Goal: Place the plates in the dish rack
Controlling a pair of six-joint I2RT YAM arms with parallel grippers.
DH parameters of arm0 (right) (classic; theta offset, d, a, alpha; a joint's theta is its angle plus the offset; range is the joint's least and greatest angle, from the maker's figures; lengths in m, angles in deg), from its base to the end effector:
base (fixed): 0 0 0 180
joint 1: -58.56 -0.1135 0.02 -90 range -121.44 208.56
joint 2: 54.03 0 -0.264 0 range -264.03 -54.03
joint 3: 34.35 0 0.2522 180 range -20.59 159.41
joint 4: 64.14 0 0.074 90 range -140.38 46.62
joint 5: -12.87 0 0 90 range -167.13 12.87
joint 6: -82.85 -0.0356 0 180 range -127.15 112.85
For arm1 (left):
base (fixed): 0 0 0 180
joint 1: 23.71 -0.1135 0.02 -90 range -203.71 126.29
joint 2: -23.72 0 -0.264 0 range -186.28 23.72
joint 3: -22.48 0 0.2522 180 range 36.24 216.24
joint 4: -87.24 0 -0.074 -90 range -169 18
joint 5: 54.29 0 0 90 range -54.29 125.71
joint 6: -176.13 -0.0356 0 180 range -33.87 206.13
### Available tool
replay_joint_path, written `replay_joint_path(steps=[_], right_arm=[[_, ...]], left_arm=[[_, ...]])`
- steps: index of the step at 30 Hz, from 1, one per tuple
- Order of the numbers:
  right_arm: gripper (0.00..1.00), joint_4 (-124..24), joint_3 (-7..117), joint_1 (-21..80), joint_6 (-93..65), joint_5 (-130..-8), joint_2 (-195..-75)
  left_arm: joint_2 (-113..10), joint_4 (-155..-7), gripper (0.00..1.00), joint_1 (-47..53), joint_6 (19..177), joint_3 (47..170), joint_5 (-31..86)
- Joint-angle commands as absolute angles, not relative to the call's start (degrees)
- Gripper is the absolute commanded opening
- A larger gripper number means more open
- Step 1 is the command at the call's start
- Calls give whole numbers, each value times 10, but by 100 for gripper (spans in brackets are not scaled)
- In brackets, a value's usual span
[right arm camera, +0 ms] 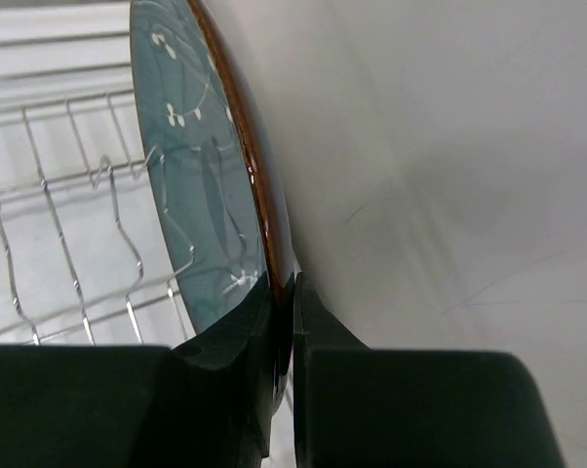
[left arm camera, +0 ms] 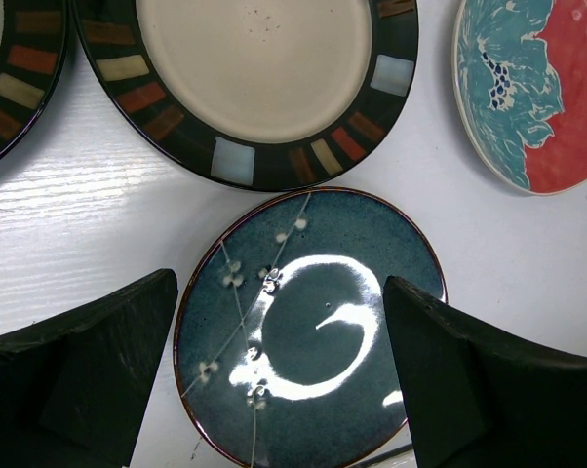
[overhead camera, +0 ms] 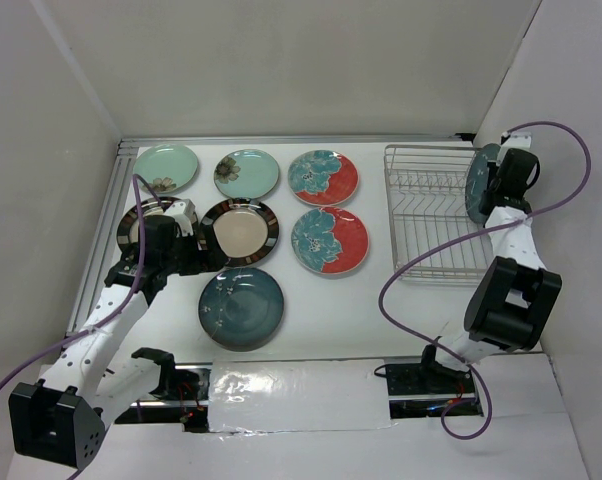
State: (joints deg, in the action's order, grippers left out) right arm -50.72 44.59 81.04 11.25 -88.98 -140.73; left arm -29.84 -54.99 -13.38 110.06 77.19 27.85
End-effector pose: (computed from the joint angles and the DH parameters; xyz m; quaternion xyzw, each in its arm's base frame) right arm 0.3263 -0.1429 0.3037 0.0875 0.8180 -0.2761 0.4970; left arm 0.1989 -0.0412 0.2658 -0.0750 0.8887 -0.1905 0.4102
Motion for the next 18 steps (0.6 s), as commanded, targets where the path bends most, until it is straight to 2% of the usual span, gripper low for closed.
replay_joint_path(steps=[1,3,6,7,8,11,14,18], right_arm=[[2,-620,458,812,98,-884,-1388],[4,-615,451,812,92,-873,-1394],[14,-608,451,812,80,-873,-1394],[21,-608,451,812,80,-873,-1394],[33,-608,459,812,74,-873,-1394],[54,-593,477,812,62,-873,-1394],[62,-573,498,812,50,-878,-1394],[65,-536,542,793,17,-893,-1374]], left_arm=[[-295,-565,100,-132,1089,792,265],[-295,-565,100,-132,1089,792,260],[-295,-565,100,-132,1089,792,260],[-295,-565,100,-132,1089,792,260],[-295,-565,100,-132,1089,792,260],[-295,-565,100,-132,1089,792,260],[-289,-565,100,-132,1089,792,260],[-278,-565,100,-132,1089,792,260]])
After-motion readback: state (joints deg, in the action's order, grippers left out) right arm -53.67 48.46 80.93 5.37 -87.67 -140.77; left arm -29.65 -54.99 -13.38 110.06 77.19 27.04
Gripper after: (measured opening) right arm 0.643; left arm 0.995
